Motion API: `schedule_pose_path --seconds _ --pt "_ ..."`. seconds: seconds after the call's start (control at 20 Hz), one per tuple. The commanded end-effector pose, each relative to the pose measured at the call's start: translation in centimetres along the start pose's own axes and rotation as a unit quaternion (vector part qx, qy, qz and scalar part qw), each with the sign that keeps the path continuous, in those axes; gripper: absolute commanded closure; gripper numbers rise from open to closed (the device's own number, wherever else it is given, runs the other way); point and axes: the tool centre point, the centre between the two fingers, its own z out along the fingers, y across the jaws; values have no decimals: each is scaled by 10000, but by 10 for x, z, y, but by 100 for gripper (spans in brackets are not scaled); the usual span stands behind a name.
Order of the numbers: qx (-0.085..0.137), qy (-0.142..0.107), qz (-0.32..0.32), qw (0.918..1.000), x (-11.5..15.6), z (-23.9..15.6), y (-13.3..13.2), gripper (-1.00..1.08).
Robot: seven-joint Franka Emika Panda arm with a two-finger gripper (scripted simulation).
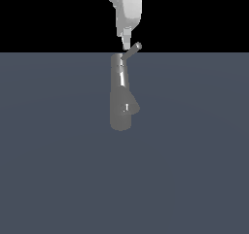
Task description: Turn on the faucet by rotating a designated handle.
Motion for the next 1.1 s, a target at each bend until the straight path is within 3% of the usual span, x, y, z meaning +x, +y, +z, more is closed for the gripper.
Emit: schedule_pose_path --seconds 0.0,1.05 --pt "4 4 42 10000 11 4 -6 108" --pt "-11 24 194 9998 82 26 -46 108"
